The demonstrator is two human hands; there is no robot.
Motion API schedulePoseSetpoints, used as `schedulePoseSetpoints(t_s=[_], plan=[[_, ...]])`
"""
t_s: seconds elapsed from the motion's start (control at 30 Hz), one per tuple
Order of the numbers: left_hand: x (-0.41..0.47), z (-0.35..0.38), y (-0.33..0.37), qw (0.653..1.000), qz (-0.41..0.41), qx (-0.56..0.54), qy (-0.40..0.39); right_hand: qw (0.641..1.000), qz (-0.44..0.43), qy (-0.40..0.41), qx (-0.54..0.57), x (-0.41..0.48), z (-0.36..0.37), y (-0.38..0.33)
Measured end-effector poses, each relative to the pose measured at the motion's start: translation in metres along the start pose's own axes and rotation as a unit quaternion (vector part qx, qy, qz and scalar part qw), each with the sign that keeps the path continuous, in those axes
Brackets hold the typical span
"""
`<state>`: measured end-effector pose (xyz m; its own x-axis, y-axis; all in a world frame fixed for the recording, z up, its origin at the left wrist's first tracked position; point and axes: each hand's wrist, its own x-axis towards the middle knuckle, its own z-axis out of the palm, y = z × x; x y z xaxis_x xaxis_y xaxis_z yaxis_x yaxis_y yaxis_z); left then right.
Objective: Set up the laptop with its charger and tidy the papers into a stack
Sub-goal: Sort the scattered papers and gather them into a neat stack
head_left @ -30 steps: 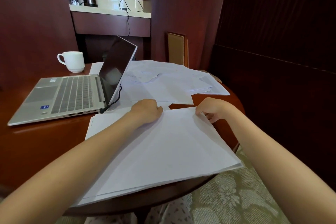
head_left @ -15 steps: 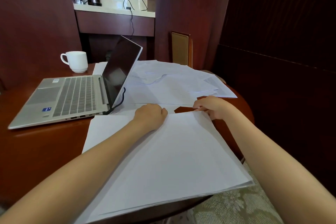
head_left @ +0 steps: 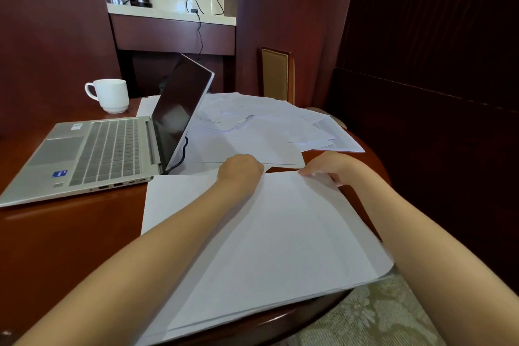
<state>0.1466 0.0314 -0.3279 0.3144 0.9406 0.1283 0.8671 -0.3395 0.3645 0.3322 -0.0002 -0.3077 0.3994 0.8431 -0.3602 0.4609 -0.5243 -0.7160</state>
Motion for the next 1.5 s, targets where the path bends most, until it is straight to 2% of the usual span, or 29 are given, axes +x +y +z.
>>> schedulePoseSetpoints(t_s=[0.13,0.27,0.37,0.47,0.53,0.63,0.77,0.9,1.03,1.1,1.17,1.27,1.37,1.43,1.5], plan=[[0.011,0.000,0.014,0.999,-0.007,-0.035,-0.008,0.999,-0.009,0.039,-0.019,0.014,-0.013,0.002],[0.021,0.003,0.021,0.999,-0.001,-0.052,-0.008,0.987,-0.017,0.105,-0.121,0.023,-0.014,0.002],[0.027,0.006,0.012,0.999,0.048,-0.014,-0.001,0.985,0.020,0.091,-0.144,0.026,-0.016,-0.002],[0.036,0.006,-0.005,0.998,0.062,0.009,0.012,0.988,0.010,0.125,-0.091,0.035,-0.018,-0.016],[0.041,0.007,-0.018,0.998,0.068,0.002,0.012,0.989,-0.007,0.148,0.004,0.045,-0.012,-0.028],[0.041,0.010,-0.031,0.996,0.071,-0.045,-0.004,0.981,-0.039,0.121,0.146,0.063,0.003,-0.042],[0.041,0.010,-0.032,0.987,0.156,-0.021,0.027,0.970,-0.045,0.204,0.123,0.090,0.021,-0.049],[0.044,0.005,-0.035,0.983,0.173,0.035,0.046,0.939,-0.011,0.259,0.224,0.105,0.025,-0.042],[0.051,0.002,-0.045,0.989,0.140,0.052,-0.014,0.933,0.015,0.242,0.267,0.111,0.014,-0.042],[0.053,0.005,-0.048,0.990,0.127,0.058,-0.034,0.935,0.002,0.210,0.288,0.114,0.010,-0.040],[0.054,0.008,-0.050,0.990,0.124,0.052,-0.047,0.936,-0.007,0.215,0.278,0.121,0.008,-0.036],[0.057,0.011,-0.053,0.990,0.126,0.061,-0.020,0.945,0.020,0.267,0.187,0.128,0.007,-0.031],[0.060,0.013,-0.055,0.991,0.113,0.067,0.028,0.960,0.016,0.260,0.104,0.130,0.009,-0.027],[0.061,0.013,-0.056,0.993,0.102,0.048,0.032,0.964,0.006,0.246,0.105,0.130,0.012,-0.024],[0.062,0.012,-0.057,0.993,0.111,0.027,0.029,0.965,-0.012,0.211,0.155,0.126,0.012,-0.027]])
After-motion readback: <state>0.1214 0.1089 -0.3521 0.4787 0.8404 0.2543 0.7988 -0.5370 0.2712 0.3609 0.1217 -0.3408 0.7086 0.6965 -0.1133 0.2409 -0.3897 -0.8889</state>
